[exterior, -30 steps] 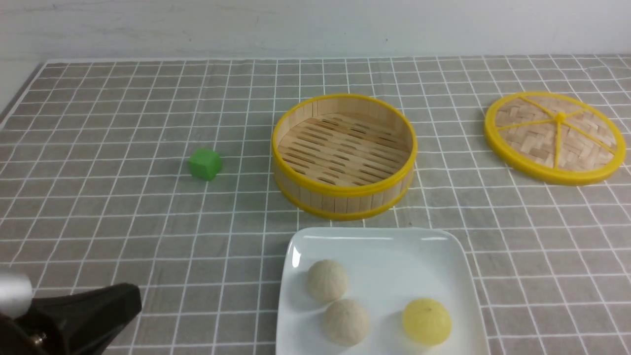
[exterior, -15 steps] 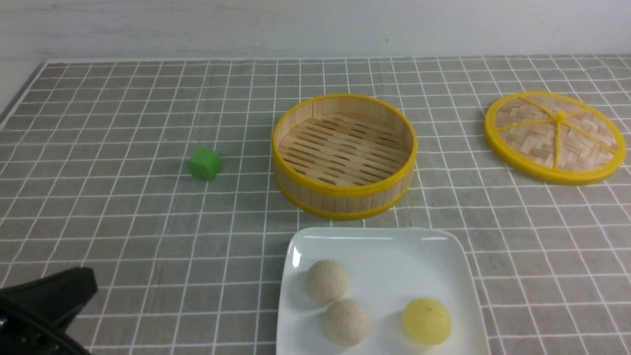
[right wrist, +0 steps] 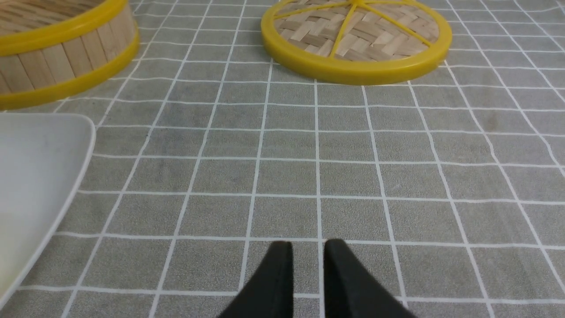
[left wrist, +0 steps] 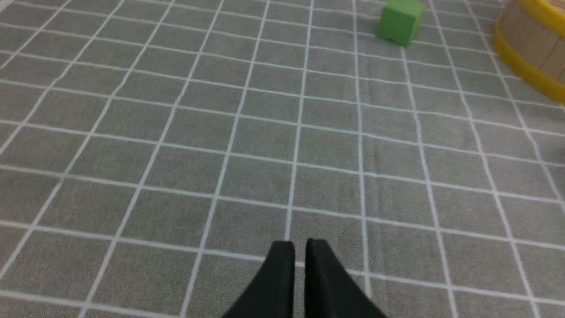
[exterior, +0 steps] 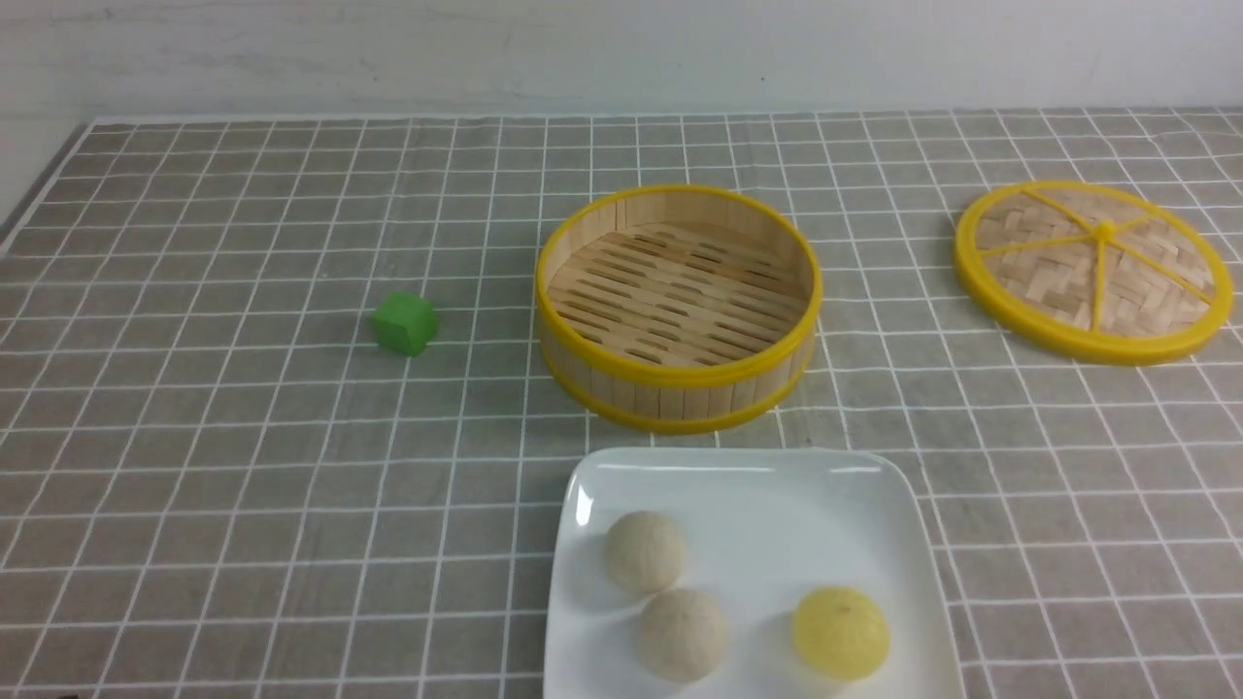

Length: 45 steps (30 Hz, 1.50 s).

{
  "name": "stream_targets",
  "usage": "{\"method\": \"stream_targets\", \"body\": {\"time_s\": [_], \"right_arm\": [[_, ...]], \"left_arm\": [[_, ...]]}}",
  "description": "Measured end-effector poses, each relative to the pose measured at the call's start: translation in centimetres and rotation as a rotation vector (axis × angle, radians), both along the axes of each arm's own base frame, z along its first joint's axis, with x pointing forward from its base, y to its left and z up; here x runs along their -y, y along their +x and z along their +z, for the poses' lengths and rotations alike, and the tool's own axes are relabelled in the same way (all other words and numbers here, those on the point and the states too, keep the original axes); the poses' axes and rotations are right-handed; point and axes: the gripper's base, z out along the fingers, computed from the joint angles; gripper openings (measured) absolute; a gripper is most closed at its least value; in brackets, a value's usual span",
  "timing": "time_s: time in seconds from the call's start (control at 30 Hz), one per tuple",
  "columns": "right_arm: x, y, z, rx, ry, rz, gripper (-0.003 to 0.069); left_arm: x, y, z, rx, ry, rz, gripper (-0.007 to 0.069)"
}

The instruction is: Put the steamed buns into the plate on the grey tablecloth.

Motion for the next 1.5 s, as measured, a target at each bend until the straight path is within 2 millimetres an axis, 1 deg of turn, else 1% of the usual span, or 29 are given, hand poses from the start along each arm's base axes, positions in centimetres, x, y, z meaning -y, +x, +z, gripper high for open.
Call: {"method": "stream_targets", "body": {"time_s": [0.07,0.23,1.5], "right_arm": [[0.0,0.0,0.0,0.0,-0.001,0.0,0.0135],[0.0,0.0,0.0,0.0,-0.001,0.0,0.014],[0.0,0.0,0.0,0.0,-0.001,0.0,0.0178]], "left_arm": [[-0.08,-0.02,0.19,0.043,0.022,0.003,0.0066],[-0.19,-0.06,0.22,0.05,0.053,0.006,0.0073],[-0.22,-0.05,0.24,0.053,0.057,0.007,0.0113]]}}
